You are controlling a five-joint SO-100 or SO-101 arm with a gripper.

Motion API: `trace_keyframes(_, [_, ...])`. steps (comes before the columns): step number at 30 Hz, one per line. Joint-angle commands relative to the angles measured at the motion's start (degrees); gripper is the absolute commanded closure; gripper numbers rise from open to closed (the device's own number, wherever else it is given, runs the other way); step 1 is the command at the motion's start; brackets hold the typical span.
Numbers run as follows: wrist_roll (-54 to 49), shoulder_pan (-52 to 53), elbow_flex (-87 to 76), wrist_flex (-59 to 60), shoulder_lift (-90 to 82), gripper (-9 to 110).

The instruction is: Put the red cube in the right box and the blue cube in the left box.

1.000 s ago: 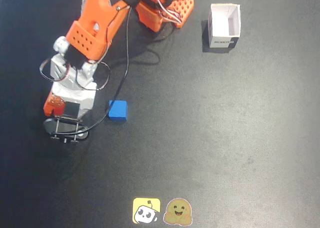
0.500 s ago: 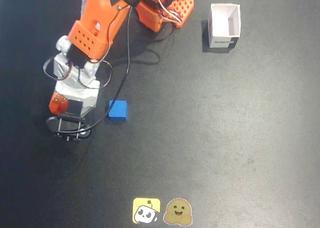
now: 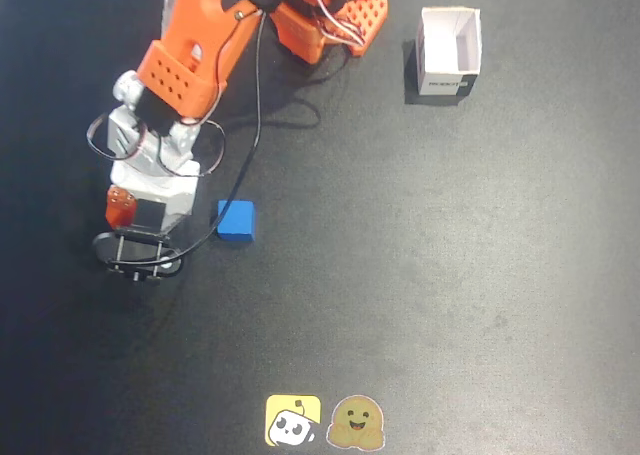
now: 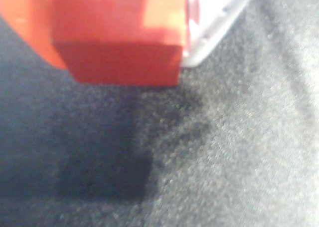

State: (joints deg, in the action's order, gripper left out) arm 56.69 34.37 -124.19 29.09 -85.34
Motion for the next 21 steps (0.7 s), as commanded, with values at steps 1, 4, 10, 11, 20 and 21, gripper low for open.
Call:
trace_keyframes(1, [0.1,0.3,1.0,2.5,-6.2,89])
trace_keyframes(4, [0.5,-0.1,1.8,7.0,-9.9,88])
trace_keyframes(10, [1.1,0.0,3.5,17.1,-17.7,88])
trace_keyframes(11, [1.5,0.1,3.5,18.6,-19.0,88])
trace_keyframes(20, [3.8,0.7,2.0,31.8,-30.5,88])
trace_keyframes(21, [3.7,0.7,1.7,32.6,-31.6,88])
